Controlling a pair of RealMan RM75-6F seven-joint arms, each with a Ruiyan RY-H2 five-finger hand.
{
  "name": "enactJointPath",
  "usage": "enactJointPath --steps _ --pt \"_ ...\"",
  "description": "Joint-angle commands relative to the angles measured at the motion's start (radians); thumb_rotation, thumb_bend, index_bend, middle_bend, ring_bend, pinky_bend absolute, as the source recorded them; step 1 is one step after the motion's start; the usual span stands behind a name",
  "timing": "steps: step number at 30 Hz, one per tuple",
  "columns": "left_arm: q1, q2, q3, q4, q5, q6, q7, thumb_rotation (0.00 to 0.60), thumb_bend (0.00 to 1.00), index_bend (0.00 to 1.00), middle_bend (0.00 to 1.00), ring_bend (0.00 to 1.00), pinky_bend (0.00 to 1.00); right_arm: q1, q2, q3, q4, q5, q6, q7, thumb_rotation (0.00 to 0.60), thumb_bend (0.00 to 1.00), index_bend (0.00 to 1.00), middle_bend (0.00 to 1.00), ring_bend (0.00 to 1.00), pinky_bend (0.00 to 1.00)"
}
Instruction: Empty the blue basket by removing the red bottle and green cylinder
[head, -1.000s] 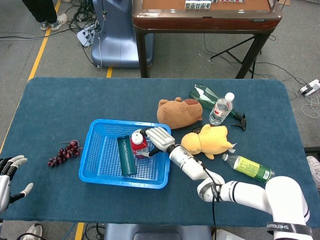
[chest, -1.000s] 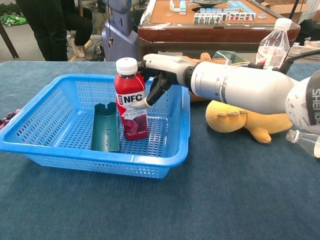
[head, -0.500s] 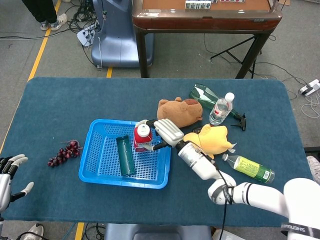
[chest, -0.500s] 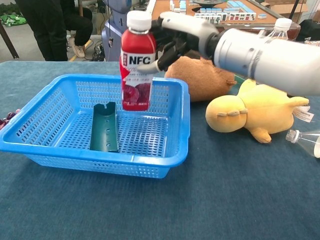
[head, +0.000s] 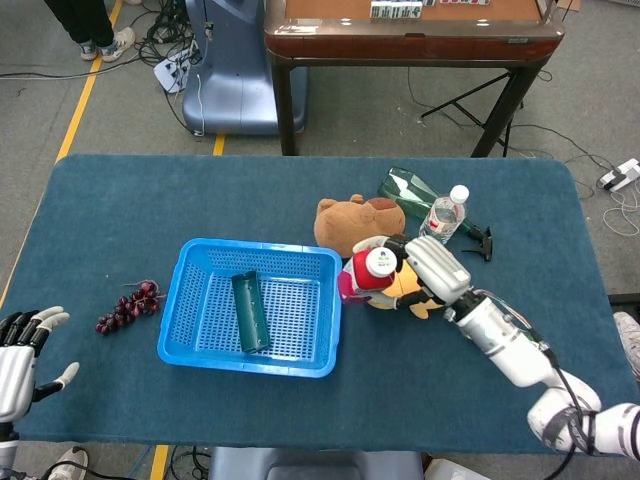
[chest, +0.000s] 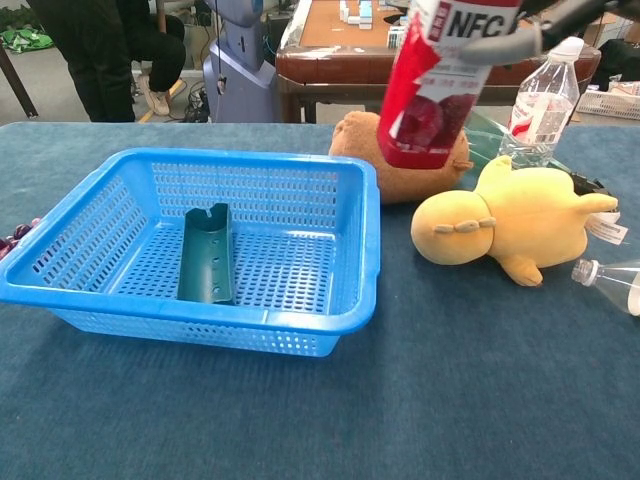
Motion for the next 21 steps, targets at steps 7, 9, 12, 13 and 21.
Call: enactJointPath --steps 7,9,12,13,21 --pt "-0.002 -0.003 0.002 -0.002 0.003 -0.003 0.005 0.600 0.22 0.31 0.24 0.17 0.12 -0.080 0.045 -0.127 0.040 -0.075 0.011 0.090 0.600 0.29 0.52 0.51 0.46 0.54" --pt "-0.001 -0.003 0.003 0.000 0.002 -0.003 0.002 0.600 0.22 0.31 0.24 0.17 0.12 -0.084 0.032 -0.143 0.065 -0.077 0.003 0.109 0.600 0.29 0.52 0.51 0.46 0.54" --pt "0.001 -0.004 0.004 0.005 -0.003 -0.003 0.000 0.600 0.22 0.31 0.24 0.17 0.12 -0.084 -0.001 -0.163 0.121 -0.070 -0.021 0.141 0.600 0.29 0.52 0.50 0.46 0.54" --pt "0.002 -0.005 0.005 0.006 -0.003 -0.004 -0.002 0.600 0.22 0.31 0.24 0.17 0.12 -0.083 -0.017 -0.169 0.143 -0.069 -0.028 0.158 0.600 0.28 0.52 0.50 0.46 0.54" --pt "0.003 -0.008 0.005 0.011 -0.006 -0.005 -0.006 0.600 0.22 0.31 0.24 0.17 0.12 -0.064 -0.093 -0.217 0.264 -0.106 -0.068 0.253 0.600 0.25 0.52 0.44 0.44 0.54"
